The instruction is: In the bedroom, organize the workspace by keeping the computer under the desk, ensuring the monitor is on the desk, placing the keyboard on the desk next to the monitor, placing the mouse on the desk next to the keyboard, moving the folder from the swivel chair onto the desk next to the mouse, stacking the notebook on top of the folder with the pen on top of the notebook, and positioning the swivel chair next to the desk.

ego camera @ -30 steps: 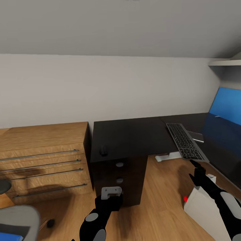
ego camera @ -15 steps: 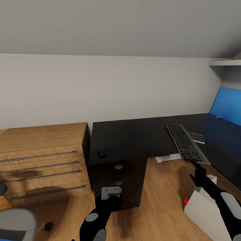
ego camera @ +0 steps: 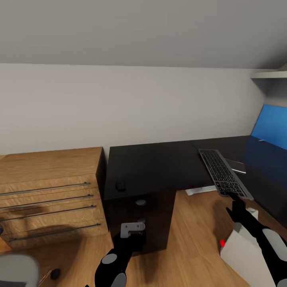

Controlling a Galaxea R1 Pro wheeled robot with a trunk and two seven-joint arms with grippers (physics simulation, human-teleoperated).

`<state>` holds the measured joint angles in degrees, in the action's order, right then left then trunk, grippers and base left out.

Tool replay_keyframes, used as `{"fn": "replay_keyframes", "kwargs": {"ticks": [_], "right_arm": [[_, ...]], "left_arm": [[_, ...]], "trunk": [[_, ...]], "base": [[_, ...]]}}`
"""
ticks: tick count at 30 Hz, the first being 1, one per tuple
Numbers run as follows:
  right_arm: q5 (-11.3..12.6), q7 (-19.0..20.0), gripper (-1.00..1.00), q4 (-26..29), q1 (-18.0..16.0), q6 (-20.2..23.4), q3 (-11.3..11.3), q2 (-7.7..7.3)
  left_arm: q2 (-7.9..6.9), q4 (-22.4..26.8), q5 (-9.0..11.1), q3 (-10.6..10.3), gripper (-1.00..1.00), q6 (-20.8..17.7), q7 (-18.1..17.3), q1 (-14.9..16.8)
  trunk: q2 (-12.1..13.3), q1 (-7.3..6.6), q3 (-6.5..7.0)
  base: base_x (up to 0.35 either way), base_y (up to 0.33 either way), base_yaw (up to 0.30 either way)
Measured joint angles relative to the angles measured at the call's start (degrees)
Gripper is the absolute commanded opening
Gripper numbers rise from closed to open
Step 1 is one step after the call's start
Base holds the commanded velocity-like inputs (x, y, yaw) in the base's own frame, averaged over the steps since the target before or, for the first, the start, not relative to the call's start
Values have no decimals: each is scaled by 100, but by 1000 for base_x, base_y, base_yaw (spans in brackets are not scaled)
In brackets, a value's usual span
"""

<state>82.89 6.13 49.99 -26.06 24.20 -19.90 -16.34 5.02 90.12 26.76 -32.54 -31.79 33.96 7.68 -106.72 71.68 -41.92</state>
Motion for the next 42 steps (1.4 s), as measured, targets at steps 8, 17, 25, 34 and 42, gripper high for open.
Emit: {"fn": "replay_keyframes", "kwargs": {"ticks": [8,17,25,34,42], "right_arm": [[0,2,100,-11,0,0,0,6],[0,2,100,-12,0,-1,0,1],[0,2,100,-12,0,2,0,-1],[-4,2,100,-12,0,0,-1,-2],[-1,8,100,-12,0,1,-13,-10]], "left_arm": [[0,0,6,-5,100,1,0,0],[0,-4,4,-7,100,3,0,0],[0,-16,8,-7,100,4,-1,0],[0,-18,9,-7,100,5,-2,0],[6,-42,9,-7,100,5,-1,0]], "trunk": [[0,1,0],[0,0,0],[0,2,0],[0,2,0],[0,2,0]], "base": [[107,0,0],[97,0,0],[45,0,0],[3,0,0],[0,0,0]]}}
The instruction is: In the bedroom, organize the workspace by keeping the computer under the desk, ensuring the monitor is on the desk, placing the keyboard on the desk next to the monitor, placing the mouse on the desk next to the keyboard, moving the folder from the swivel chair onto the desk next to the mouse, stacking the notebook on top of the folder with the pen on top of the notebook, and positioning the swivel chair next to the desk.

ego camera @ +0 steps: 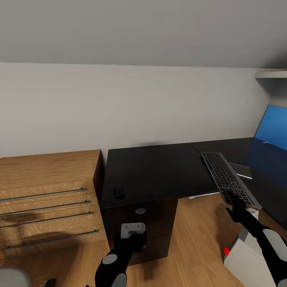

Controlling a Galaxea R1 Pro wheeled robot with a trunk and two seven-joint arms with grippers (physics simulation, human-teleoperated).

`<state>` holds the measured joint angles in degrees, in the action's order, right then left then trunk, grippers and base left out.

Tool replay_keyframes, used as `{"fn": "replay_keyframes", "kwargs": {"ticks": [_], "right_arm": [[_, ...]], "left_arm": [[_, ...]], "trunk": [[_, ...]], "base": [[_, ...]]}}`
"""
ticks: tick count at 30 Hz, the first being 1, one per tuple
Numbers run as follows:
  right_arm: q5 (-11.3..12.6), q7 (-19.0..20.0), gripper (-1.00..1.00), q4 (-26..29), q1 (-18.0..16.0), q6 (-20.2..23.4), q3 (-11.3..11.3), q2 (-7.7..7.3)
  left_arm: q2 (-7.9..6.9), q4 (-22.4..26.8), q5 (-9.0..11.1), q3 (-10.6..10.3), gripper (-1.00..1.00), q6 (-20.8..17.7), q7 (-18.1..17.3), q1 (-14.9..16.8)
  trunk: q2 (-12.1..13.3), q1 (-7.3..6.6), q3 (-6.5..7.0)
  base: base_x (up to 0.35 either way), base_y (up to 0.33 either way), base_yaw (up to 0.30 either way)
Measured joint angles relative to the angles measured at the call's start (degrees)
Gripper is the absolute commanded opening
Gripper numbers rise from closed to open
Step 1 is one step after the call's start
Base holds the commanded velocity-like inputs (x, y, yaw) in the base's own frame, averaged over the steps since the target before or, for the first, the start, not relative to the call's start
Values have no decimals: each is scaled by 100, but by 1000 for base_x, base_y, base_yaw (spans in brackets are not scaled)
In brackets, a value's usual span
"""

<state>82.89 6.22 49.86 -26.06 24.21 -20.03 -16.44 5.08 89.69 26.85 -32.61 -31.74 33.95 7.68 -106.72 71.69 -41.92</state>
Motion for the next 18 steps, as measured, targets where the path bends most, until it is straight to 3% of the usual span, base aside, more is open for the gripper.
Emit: {"fn": "replay_keyframes", "kwargs": {"ticks": [18], "right_arm": [[1,2,100,0,0,-2,-211,-1]], "left_arm": [[3,-15,0,0,100,0,1,0]], "trunk": [[0,0,0]], "base": [[0,0,0]]}}
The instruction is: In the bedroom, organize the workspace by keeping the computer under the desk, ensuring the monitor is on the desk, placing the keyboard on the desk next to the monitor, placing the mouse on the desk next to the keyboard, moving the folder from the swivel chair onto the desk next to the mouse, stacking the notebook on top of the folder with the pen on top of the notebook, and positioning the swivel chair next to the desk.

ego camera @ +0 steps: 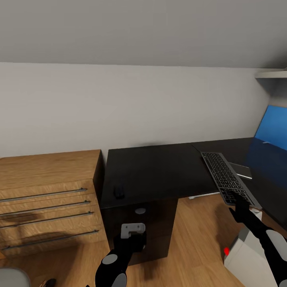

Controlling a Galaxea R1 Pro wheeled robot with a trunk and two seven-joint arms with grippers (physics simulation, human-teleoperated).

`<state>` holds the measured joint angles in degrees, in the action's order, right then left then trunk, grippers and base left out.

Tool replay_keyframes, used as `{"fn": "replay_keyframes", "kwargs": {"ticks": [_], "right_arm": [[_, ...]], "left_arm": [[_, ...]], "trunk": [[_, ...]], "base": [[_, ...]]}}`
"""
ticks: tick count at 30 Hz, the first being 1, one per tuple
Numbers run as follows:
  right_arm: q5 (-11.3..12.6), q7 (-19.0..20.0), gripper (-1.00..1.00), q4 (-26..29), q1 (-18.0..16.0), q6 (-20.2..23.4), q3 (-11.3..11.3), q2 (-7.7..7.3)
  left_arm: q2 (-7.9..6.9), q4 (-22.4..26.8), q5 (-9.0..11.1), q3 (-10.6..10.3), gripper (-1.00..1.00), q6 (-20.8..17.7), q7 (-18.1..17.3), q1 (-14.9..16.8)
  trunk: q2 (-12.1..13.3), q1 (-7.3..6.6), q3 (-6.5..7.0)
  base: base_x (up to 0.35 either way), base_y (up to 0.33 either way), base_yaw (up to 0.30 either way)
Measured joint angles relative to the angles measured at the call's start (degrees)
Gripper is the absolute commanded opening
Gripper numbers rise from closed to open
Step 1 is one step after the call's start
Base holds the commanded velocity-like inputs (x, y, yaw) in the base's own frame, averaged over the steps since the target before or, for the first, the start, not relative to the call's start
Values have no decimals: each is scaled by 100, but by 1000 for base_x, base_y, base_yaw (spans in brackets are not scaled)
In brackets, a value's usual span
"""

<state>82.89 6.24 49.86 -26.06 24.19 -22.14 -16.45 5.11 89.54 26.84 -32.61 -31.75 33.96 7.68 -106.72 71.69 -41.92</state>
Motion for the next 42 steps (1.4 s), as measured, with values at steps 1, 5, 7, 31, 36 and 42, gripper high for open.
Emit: {"fn": "replay_keyframes", "kwargs": {"ticks": [1,5,7,31,36,42], "right_arm": [[0,0,100,0,0,1,-3,0],[0,0,100,0,0,1,-9,0],[0,-2,100,0,0,0,-10,0],[10,-2,-100,5,-1,-1,-14,0],[-4,7,-100,23,0,-2,-10,11],[-2,48,-100,58,0,6,64,64]], "left_arm": [[0,-1,0,0,100,0,0,0],[0,-2,0,0,100,0,0,0],[0,-3,0,0,100,0,0,0],[5,-5,0,-6,100,-4,0,0],[8,-4,-4,-9,100,0,12,0],[9,-5,-2,-9,100,0,17,0]], "trunk": [[0,0,0],[0,0,0],[0,0,0],[0,0,0],[199,-109,89],[440,-241,197]], "base": [[0,0,0],[0,0,0],[0,0,0],[0,0,0],[0,0,0],[0,0,0]]}}
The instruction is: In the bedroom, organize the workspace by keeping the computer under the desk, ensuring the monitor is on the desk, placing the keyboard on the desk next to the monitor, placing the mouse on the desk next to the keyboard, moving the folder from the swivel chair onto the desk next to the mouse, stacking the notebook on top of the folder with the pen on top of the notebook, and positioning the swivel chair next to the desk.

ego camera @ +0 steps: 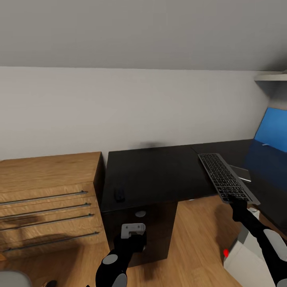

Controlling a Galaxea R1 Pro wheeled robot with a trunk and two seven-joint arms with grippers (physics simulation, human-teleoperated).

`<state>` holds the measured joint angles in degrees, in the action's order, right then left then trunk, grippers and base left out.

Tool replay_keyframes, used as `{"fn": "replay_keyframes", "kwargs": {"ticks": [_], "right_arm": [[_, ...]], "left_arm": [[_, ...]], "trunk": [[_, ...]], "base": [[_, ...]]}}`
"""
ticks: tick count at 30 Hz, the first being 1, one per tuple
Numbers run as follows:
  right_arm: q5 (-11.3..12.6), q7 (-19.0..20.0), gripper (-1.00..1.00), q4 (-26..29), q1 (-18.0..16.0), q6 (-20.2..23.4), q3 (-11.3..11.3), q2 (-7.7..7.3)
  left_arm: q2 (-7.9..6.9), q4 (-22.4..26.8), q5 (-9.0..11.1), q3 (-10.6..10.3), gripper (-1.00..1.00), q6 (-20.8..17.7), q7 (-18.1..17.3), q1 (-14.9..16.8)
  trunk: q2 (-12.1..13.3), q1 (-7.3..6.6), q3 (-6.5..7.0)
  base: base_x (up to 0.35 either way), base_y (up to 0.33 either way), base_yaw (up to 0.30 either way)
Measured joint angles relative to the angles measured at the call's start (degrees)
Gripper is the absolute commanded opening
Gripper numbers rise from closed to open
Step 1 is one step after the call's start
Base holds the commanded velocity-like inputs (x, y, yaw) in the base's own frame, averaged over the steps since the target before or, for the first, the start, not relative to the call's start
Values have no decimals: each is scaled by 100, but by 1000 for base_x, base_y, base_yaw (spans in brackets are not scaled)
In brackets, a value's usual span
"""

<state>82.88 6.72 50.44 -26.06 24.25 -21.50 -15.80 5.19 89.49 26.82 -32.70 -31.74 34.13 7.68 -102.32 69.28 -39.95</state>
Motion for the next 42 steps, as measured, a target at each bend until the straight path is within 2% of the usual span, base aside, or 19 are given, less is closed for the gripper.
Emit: {"fn": "replay_keyframes", "kwargs": {"ticks": [6,9,11,13,14,18,19,22,24,29,38,42], "right_arm": [[-1,6,-100,12,1,1,208,61],[23,-16,-100,323,0,3,444,325],[-94,-37,-100,473,1,2,549,485],[-282,-42,-100,521,1,5,588,566],[-490,-35,-100,554,2,15,619,671],[-622,-13,-100,581,1,15,629,880],[-628,-10,-100,583,0,14,626,911],[-651,-15,-100,589,1,16,632,1148],[-658,-35,-100,589,0,17,634,1219],[-690,-57,-100,593,-1,11,634,1305],[-688,-31,-100,674,0,27,655,1311],[-677,-32,-100,677,0,44,651,1298]], "left_arm": [[3,-3,-1,-5,100,-1,0,0],[4,-28,-3,-5,100,-2,-5,1],[2,-33,-4,-4,100,-3,-7,1],[1,-34,-5,-2,100,-2,-8,0],[-1,-35,-5,-6,100,0,-8,1],[-3,-35,-6,-8,100,0,-12,0],[-2,-35,-6,-8,100,0,-13,0],[-2,-43,-6,-9,100,-1,-17,0],[-2,-43,-5,-8,100,0,-14,-1],[4,-78,-5,-9,100,1,-17,-1],[9,-122,-6,-45,100,0,-14,0],[9,-123,-12,-43,100,0,-9,0]], "trunk": [[241,-132,108],[242,-133,109],[242,-132,108],[242,-132,108],[242,-132,108],[242,-132,108],[242,-132,108],[242,-132,108],[242,-133,114],[242,-133,135],[242,-132,140],[243,-129,140]], "base": [[0,0,0],[0,0,0],[0,0,0],[0,0,0],[0,0,0],[0,0,0],[0,0,0],[0,0,18],[0,0,107],[0,0,129],[0,0,16],[-296,-5,0]]}}
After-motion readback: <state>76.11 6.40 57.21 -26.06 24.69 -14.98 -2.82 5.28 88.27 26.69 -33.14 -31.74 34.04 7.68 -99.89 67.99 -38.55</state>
